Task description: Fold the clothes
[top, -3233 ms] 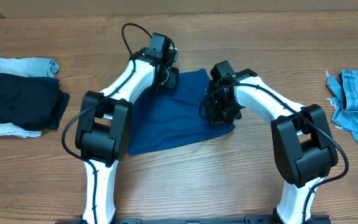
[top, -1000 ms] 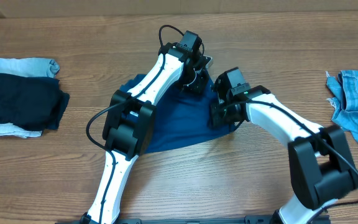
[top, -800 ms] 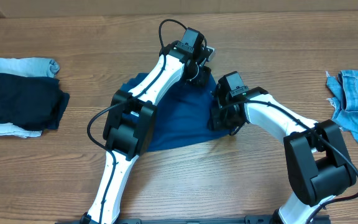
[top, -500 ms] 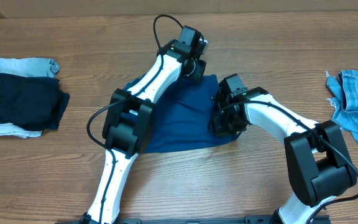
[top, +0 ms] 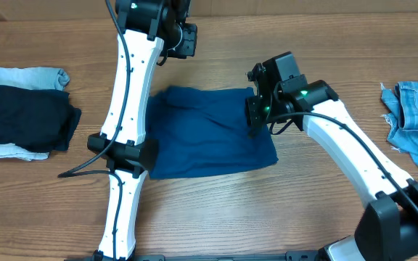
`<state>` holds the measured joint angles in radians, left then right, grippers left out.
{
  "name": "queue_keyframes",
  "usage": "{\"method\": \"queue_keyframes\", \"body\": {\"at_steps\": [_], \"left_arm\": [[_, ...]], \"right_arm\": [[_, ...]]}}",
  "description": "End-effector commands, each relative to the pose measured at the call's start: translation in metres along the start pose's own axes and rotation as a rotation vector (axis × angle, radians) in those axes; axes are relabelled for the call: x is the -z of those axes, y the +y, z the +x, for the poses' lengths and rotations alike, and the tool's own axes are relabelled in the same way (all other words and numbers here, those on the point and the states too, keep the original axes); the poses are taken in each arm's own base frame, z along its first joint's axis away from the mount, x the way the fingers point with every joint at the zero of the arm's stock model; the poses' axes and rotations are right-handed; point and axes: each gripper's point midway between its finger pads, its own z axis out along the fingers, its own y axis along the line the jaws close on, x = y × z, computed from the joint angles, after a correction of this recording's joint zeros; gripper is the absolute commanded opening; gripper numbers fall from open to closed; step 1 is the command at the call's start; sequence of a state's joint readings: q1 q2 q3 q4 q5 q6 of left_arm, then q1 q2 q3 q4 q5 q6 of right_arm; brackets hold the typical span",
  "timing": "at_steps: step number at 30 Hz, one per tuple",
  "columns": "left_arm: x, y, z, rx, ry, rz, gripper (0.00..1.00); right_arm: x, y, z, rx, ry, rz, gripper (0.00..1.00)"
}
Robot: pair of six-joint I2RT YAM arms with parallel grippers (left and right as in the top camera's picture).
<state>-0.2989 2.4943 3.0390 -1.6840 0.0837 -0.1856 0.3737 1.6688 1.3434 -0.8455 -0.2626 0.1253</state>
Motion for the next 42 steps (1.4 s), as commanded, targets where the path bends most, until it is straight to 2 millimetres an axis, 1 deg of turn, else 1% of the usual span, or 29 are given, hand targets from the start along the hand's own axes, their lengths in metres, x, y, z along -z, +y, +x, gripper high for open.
{"method": "queue_keyframes", "body": {"at_steps": [1,2,3,6,7,8,9,10,12,13,14,15,16,18,20,21,22,24,25,28,30,32,33,35,38,39,40,41,42], "left_arm": [[-0.003,-0.016,0.008,0.034,0.029,0.03,0.07],[-0.001,-0.008,0.006,0.015,0.014,-0.029,0.05],[0.011,-0.004,0.003,-0.011,-0.021,-0.075,0.05],[0.071,0.007,0.0,-0.022,-0.129,-0.172,0.09],[0.099,0.013,0.007,-0.019,-0.152,-0.203,0.13],[0.119,0.021,0.023,-0.007,-0.139,-0.224,0.14],[0.126,0.027,0.038,0.014,-0.111,-0.24,0.15],[0.127,0.033,0.059,0.059,-0.057,-0.25,0.14],[0.113,0.033,0.094,0.114,0.061,-0.237,0.13],[0.091,0.038,0.124,0.155,0.186,-0.259,0.11],[0.075,0.04,0.141,0.162,0.265,-0.267,0.1],[0.051,0.036,0.16,0.172,0.35,-0.235,0.08],[0.03,0.03,0.173,0.172,0.399,-0.191,0.07],[-0.008,0.025,0.19,0.166,0.437,-0.141,0.08],[-0.049,0.036,0.212,0.189,0.459,-0.159,0.09],[-0.065,0.044,0.219,0.203,0.456,-0.167,0.1],[-0.074,0.052,0.223,0.216,0.449,-0.18,0.11],[-0.105,0.078,0.232,0.265,0.401,-0.217,0.14],[-0.116,0.085,0.238,0.282,0.397,-0.22,0.15],[-0.142,0.097,0.256,0.309,0.436,-0.218,0.16],[-0.152,0.096,0.265,0.286,0.477,-0.198,0.14],[-0.15,0.091,0.274,0.285,0.522,-0.177,0.12],[-0.146,0.087,0.281,0.286,0.556,-0.164,0.11],[-0.141,0.081,0.29,0.282,0.598,-0.159,0.11],[-0.137,0.074,0.297,0.262,0.63,-0.157,0.12],[-0.136,0.07,0.299,0.257,0.642,-0.151,0.13],[-0.134,0.068,0.302,0.254,0.658,-0.15,0.12],[-0.132,0.066,0.306,0.25,0.675,-0.15,0.12],[-0.129,0.064,0.31,0.237,0.697,-0.154,0.12]], "right_arm": [[0.001,0.008,0.003,0.005,0.02,-0.049,0.04],[0.001,0.007,0.004,0.004,0.023,-0.049,0.04],[0.001,0.007,0.006,0.016,0.03,-0.047,0.04],[0.001,0.006,0.007,0.018,0.035,-0.043,0.04],[0.001,0.006,0.007,0.018,0.035,-0.043,0.04],[0.001,0.006,0.007,0.018,0.035,-0.043,0.04],[0.001,0.006,0.007,0.018,0.035,-0.043,0.04],[0.001,0.006,0.007,0.018,0.035,-0.044,0.04],[0.001,0.007,0.006,0.018,0.032,-0.044,0.04],[0.001,0.007,0.004,0.012,0.023,-0.045,0.04],[0.001,0.007,0.002,0.013,0.014,-0.047,0.04],[0.0,0.008,-0.001,0.016,0.005,-0.049,0.04],[-0.001,0.008,-0.002,0.013,0.0,-0.049,0.04],[-0.004,0.007,-0.004,-0.004,-0.001,-0.05,0.04],[-0.008,0.006,-0.003,-0.006,0.007,-0.049,0.04],[-0.009,0.005,-0.002,-0.008,0.014,-0.047,0.04],[-0.01,0.005,-0.001,-0.009,0.016,-0.047,0.04],[-0.012,0.004,0.0,-0.011,0.021,-0.046,0.04],[-0.012,0.005,0.0,-0.011,0.022,-0.049,0.04],[-0.013,0.008,0.001,-0.009,0.027,-0.071,0.04],[-0.022,0.021,0.002,0.004,0.045,-0.138,0.04],[-0.045,0.035,0.006,0.02,0.079,-0.199,0.04],[-0.061,0.044,0.011,0.028,0.104,-0.228,0.04],[-0.087,0.052,0.017,0.032,0.132,-0.238,0.04],[-0.144,0.062,0.028,0.028,0.157,-0.255,0.04],[-0.161,0.057,0.032,0.022,0.163,-0.232,0.04],[-0.172,0.047,0.034,-0.003,0.161,-0.187,0.04],[-0.184,0.032,0.031,-0.037,0.141,-0.123,0.04],[-0.188,0.017,0.022,-0.075,0.103,-0.08,0.04]]}}
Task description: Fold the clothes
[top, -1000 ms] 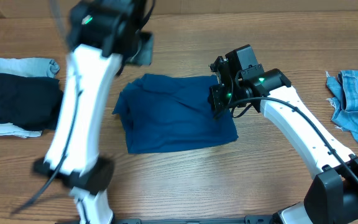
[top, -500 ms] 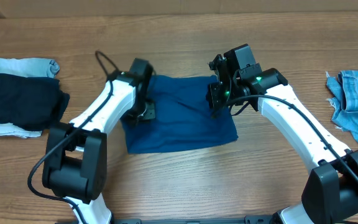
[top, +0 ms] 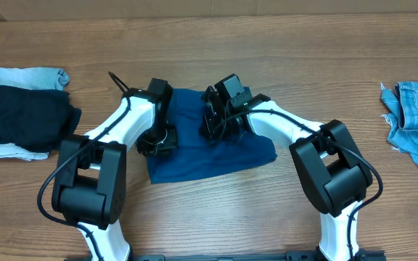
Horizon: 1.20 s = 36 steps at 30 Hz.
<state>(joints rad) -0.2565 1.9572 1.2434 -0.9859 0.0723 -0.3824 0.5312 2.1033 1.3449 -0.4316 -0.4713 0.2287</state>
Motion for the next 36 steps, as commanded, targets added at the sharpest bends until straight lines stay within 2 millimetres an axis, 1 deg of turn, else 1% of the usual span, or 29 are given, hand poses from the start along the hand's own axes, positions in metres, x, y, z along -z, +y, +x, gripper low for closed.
{"method": "queue_keyframes", "body": {"at_steps": [1,2,3,4,6,7,8,9,10,11,12,13,14,16,17,18,19,20,21,23,24,25,26,28,32,33,34,35,36], "left_arm": [[-0.026,-0.001,0.04,-0.061,0.173,-0.028,0.12],[-0.025,0.002,0.043,-0.06,0.186,-0.044,0.12],[-0.025,0.004,0.046,-0.059,0.197,-0.056,0.12],[-0.024,0.008,0.049,-0.059,0.207,-0.072,0.13],[-0.024,0.012,0.049,-0.06,0.208,-0.098,0.13],[-0.024,0.013,0.048,-0.061,0.204,-0.104,0.14],[-0.024,0.015,0.048,-0.063,0.2,-0.115,0.14],[-0.023,0.016,0.047,-0.063,0.199,-0.118,0.13],[-0.024,0.016,0.047,-0.063,0.198,-0.118,0.11],[-0.024,0.015,0.044,-0.073,0.185,-0.118,0.08],[-0.022,0.016,0.04,-0.074,0.172,-0.124,0.08],[-0.019,0.013,0.037,-0.078,0.162,-0.119,0.08],[-0.011,0.01,0.03,-0.094,0.149,-0.112,0.07],[0.017,-0.001,0.012,-0.138,0.108,-0.094,0.06],[0.035,-0.008,-0.001,-0.158,0.07,-0.078,0.06],[0.048,-0.014,-0.01,-0.166,0.037,-0.067,0.06],[0.081,-0.034,-0.033,-0.202,-0.068,-0.005,0.06],[0.096,-0.047,-0.05,-0.209,-0.146,0.04,0.04],[0.103,-0.058,-0.067,-0.214,-0.22,0.082,0.04],[0.105,-0.078,-0.093,-0.213,-0.324,0.166,0.04],[0.103,-0.091,-0.1,-0.226,-0.341,0.227,0.04],[0.099,-0.098,-0.101,-0.23,-0.336,0.264,0.04],[0.088,-0.094,-0.093,-0.222,-0.281,0.253,0.04],[0.082,-0.086,-0.079,-0.24,-0.221,0.222,0.04],[0.076,-0.072,-0.05,-0.24,-0.099,0.179,0.04],[0.076,-0.067,-0.039,-0.233,-0.051,0.165,0.04],[0.08,-0.063,-0.029,-0.232,-0.013,0.153,0.04],[0.092,-0.058,-0.016,-0.233,0.023,0.14,0.04],[0.104,-0.056,-0.01,-0.237,0.024,0.14,0.04]], "right_arm": [[-0.01,-0.061,-0.02,-0.119,-0.099,0.185,0.04],[-0.003,-0.072,-0.034,-0.128,-0.148,0.19,0.04],[0.009,-0.088,-0.046,-0.155,-0.188,0.196,0.04],[0.019,-0.102,-0.053,-0.184,-0.21,0.202,0.04],[0.035,-0.124,-0.059,-0.235,-0.232,0.187,0.04],[0.041,-0.133,-0.058,-0.26,-0.231,0.182,0.04],[0.045,-0.141,-0.055,-0.278,-0.224,0.188,0.04],[0.046,-0.143,-0.053,-0.283,-0.215,0.182,0.04],[0.047,-0.138,-0.052,-0.256,-0.201,0.145,0.04],[0.052,-0.127,-0.053,-0.233,-0.187,0.094,0.04],[0.057,-0.12,-0.055,-0.218,-0.182,0.07,0.04],[0.066,-0.113,-0.059,-0.214,-0.184,0.053,0.04],[0.088,-0.1,-0.068,-0.204,-0.197,0.047,0.04],[0.136,-0.072,-0.084,-0.104,-0.251,0.045,0.05],[0.156,-0.061,-0.087,-0.09,-0.274,0.048,0.06],[0.169,-0.052,-0.085,-0.084,-0.283,0.047,0.06],[0.181,-0.038,-0.074,-0.09,-0.259,0.042,0.05],[0.173,-0.032,-0.061,-0.103,-0.208,0.04,0.05],[0.164,-0.029,-0.052,-0.107,-0.17,0.038,0.04],[0.141,-0.03,-0.036,-0.156,-0.12,0.09,0.04],[0.131,-0.031,-0.03,-0.175,-0.105,0.113,0.04],[0.116,-0.03,-0.019,-0.189,-0.082,0.121,0.04],[0.102,-0.029,-0.01,-0.188,-0.063,0.124,0.04],[0.093,-0.032,-0.004,-0.198,-0.056,0.123,0.04],[0.086,-0.035,-0.009,-0.192,-0.068,0.12,0.04],[0.082,-0.037,-0.01,-0.191,-0.069,0.118,0.04],[0.077,-0.04,-0.009,-0.195,-0.062,0.119,0.04],[0.071,-0.04,-0.007,-0.195,-0.048,0.108,0.04],[0.067,-0.037,-0.006,-0.191,-0.041,0.092,0.04]]}}
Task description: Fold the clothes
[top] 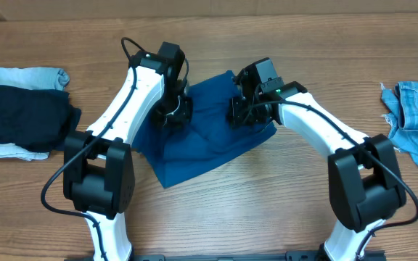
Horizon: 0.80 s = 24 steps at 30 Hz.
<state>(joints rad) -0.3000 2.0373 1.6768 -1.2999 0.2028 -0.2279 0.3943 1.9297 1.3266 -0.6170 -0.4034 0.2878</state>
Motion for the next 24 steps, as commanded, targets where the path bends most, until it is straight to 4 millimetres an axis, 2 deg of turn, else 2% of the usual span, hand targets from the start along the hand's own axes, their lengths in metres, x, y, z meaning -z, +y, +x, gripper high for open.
{"method": "queue_keyframes", "body": {"at_steps": [1,3,6,7,10,13,15,16,17,19,20,22,23,24], "left_arm": [[0.034,-0.006,0.017,-0.034,0.007,0.014,0.04],[0.065,-0.01,0.032,-0.027,-0.034,0.024,0.05],[0.092,-0.011,0.044,-0.026,-0.101,0.031,0.1],[0.101,-0.009,0.052,-0.021,-0.113,0.023,0.13],[0.109,0.0,0.064,-0.016,-0.116,-0.021,0.21],[0.111,0.0,0.057,-0.021,-0.148,-0.029,0.22],[0.114,0.012,0.037,-0.017,-0.236,-0.107,0.25],[0.115,0.015,0.023,-0.005,-0.294,-0.128,0.19],[0.117,0.011,0.01,-0.01,-0.342,-0.111,0.05],[0.118,-0.006,-0.027,-0.032,-0.471,-0.034,0.04],[0.111,-0.014,-0.043,-0.048,-0.5,-0.017,0.04],[0.086,-0.021,-0.052,-0.061,-0.461,-0.004,0.04],[0.047,-0.026,-0.046,-0.068,-0.339,0.012,0.04],[0.016,-0.03,-0.032,-0.073,-0.215,0.031,0.04]], "right_arm": [[-0.015,0.003,0.005,0.0,0.029,-0.026,0.04],[-0.018,0.02,0.005,0.029,0.027,-0.091,0.04],[-0.022,0.038,0.012,0.06,0.047,-0.136,0.04],[-0.024,0.052,0.021,0.08,0.075,-0.18,0.04],[-0.03,0.078,0.04,0.135,0.121,-0.224,0.04],[-0.041,0.104,0.064,0.208,0.163,-0.223,0.04],[-0.044,0.095,0.066,0.221,0.146,-0.126,0.04],[-0.04,0.084,0.06,0.211,0.123,-0.077,0.04],[-0.03,0.067,0.046,0.184,0.078,-0.009,0.04],[-0.002,0.039,0.015,0.118,-0.008,0.036,0.04],[0.007,0.029,0.006,0.086,-0.024,0.022,0.04],[0.011,0.02,0.004,0.05,-0.013,0.001,0.04],[0.012,0.018,0.005,0.069,-0.008,0.004,0.04],[0.011,0.018,0.006,0.07,-0.007,0.011,0.04]]}}
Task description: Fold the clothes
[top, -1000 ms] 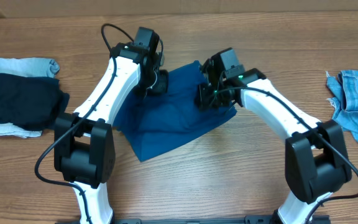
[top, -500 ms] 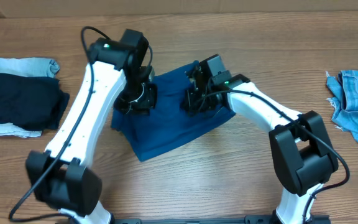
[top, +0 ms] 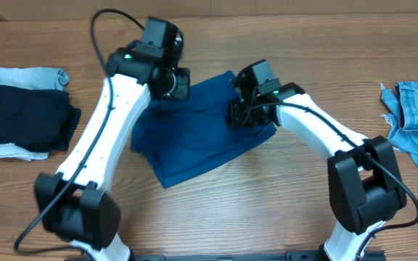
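A dark blue garment [top: 194, 138] lies skewed on the wooden table [top: 281, 210], its lower corner pointing toward the front. My left gripper [top: 174, 84] hangs over the garment's upper left edge with the arm raised high. Its fingers are hidden under the wrist. My right gripper [top: 239, 114] is down on the garment's upper right part, where the cloth bunches toward it. A stack of folded clothes [top: 20, 109] sits at the far left. Light blue denim pieces [top: 414, 119] lie at the far right.
The folded stack holds a pale blue piece, a black piece and a grey piece. A black cable [top: 104, 29] loops above the left arm. The right arm's white link [top: 318, 138] crosses the table right of the garment.
My left gripper has moved from the garment's upper left part up and back to its edge, the arm now raised. The right gripper and the garment have hardly moved.
The garment lay flat and square, my left gripper beyond its far edge and my right at its right edge. Then both grippers were down on its middle. Then the garment lay turned askew with both grippers on its upper part. Now the left has risen.
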`<state>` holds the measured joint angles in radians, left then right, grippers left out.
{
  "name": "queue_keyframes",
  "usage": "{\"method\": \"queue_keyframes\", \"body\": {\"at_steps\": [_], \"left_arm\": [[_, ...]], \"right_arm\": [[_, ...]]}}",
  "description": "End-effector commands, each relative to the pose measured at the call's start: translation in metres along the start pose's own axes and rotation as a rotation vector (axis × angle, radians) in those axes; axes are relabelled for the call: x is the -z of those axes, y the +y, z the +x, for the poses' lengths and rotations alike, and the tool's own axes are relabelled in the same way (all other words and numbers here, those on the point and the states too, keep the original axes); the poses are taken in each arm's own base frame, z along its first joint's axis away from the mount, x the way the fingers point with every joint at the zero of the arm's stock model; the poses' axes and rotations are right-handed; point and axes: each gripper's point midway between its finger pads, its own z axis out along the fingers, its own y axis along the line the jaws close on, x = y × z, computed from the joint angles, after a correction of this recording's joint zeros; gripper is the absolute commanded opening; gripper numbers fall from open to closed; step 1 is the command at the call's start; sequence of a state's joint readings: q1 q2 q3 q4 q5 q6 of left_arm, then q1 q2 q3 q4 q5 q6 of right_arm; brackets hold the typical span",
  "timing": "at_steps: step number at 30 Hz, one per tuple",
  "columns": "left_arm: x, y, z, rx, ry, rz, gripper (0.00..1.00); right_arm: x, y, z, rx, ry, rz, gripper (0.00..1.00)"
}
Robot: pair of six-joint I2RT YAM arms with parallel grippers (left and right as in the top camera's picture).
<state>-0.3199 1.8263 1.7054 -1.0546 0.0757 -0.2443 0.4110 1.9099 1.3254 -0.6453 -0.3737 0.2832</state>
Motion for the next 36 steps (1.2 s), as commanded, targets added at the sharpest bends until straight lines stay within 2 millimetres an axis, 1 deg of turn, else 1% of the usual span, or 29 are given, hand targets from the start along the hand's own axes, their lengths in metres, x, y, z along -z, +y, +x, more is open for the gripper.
{"method": "queue_keyframes", "body": {"at_steps": [1,2,3,5,7,9,10,11,12,14,15,16,17,18,19,21,22,23,25,26,28,29,30,31,34,36], "left_arm": [[-0.083,-0.016,0.082,-0.018,0.382,0.047,0.04],[-0.099,-0.013,0.106,-0.034,0.478,0.027,0.04],[-0.116,-0.01,0.136,-0.038,0.596,0.0,0.04],[-0.126,-0.003,0.166,-0.034,0.709,-0.031,0.04],[-0.126,0.001,0.177,-0.033,0.743,-0.04,0.04],[-0.127,0.003,0.174,-0.036,0.735,-0.043,0.04],[-0.127,0.002,0.171,-0.032,0.726,-0.037,0.04],[-0.123,-0.003,0.163,-0.04,0.712,-0.003,0.04],[-0.114,-0.011,0.152,-0.052,0.691,0.039,0.04],[-0.095,-0.021,0.127,-0.076,0.615,0.072,0.04],[-0.068,-0.032,0.091,-0.104,0.48,0.097,0.04],[-0.057,-0.036,0.075,-0.116,0.41,0.107,0.04],[-0.046,-0.039,0.054,-0.134,0.307,0.103,0.04],[-0.044,-0.032,0.035,-0.127,0.217,0.048,0.04],[-0.048,-0.03,0.027,-0.132,0.183,0.031,0.04],[-0.07,-0.029,0.018,-0.134,0.154,0.024,0.04],[-0.095,-0.022,0.018,-0.135,0.166,-0.011,0.04],[-0.11,-0.02,0.022,-0.134,0.188,-0.015,0.04],[-0.142,-0.013,0.04,-0.128,0.27,-0.034,0.04],[-0.153,-0.01,0.046,-0.126,0.294,-0.04,0.04],[-0.166,-0.006,0.046,-0.136,0.292,-0.06,0.04],[-0.174,0.001,0.043,-0.141,0.276,-0.095,0.04],[-0.181,0.008,0.038,-0.142,0.255,-0.127,0.04],[-0.188,0.02,0.031,-0.136,0.225,-0.179,0.05],[-0.198,0.041,0.012,-0.051,0.155,-0.209,0.06],[-0.198,0.044,0.001,-0.02,0.126,-0.157,0.08]], "right_arm": [[0.006,0.016,0.002,0.057,-0.009,-0.015,0.04],[0.005,0.015,0.002,0.056,-0.006,-0.015,0.04],[0.001,0.012,0.003,0.053,0.0,-0.008,0.04],[-0.009,0.005,0.008,0.039,0.029,0.006,0.04],[-0.018,-0.001,0.014,0.026,0.058,0.018,0.04],[-0.021,-0.004,0.016,0.021,0.07,0.023,0.04],[-0.022,-0.005,0.019,0.016,0.082,0.028,0.04],[-0.024,-0.01,0.023,0.007,0.098,0.045,0.04],[-0.025,-0.012,0.026,0.003,0.108,0.052,0.04],[-0.026,-0.013,0.026,0.002,0.11,0.054,0.04],[-0.027,-0.012,0.025,0.003,0.106,0.052,0.04],[-0.027,-0.012,0.025,0.002,0.107,0.052,0.04],[-0.027,-0.013,0.026,0.0,0.112,0.054,0.04],[-0.028,-0.014,0.028,-0.006,0.121,0.057,0.04],[-0.028,-0.015,0.03,-0.009,0.129,0.06,0.04],[-0.027,-0.016,0.033,-0.014,0.14,0.065,0.04],[-0.027,-0.017,0.036,-0.019,0.15,0.068,0.04],[-0.027,-0.017,0.038,-0.026,0.158,0.072,0.04],[-0.025,-0.02,0.043,-0.057,0.178,0.088,0.04],[-0.025,-0.021,0.043,-0.063,0.179,0.094,0.04],[-0.024,-0.023,0.049,-0.104,0.198,0.107,0.04],[-0.022,-0.026,0.056,-0.145,0.224,0.128,0.04],[-0.021,-0.027,0.059,-0.158,0.236,0.134,0.04],[-0.02,-0.028,0.062,-0.173,0.247,0.14,0.04],[-0.017,-0.03,0.071,-0.213,0.281,0.159,0.04],[-0.016,-0.031,0.074,-0.236,0.29,0.167,0.04]]}}
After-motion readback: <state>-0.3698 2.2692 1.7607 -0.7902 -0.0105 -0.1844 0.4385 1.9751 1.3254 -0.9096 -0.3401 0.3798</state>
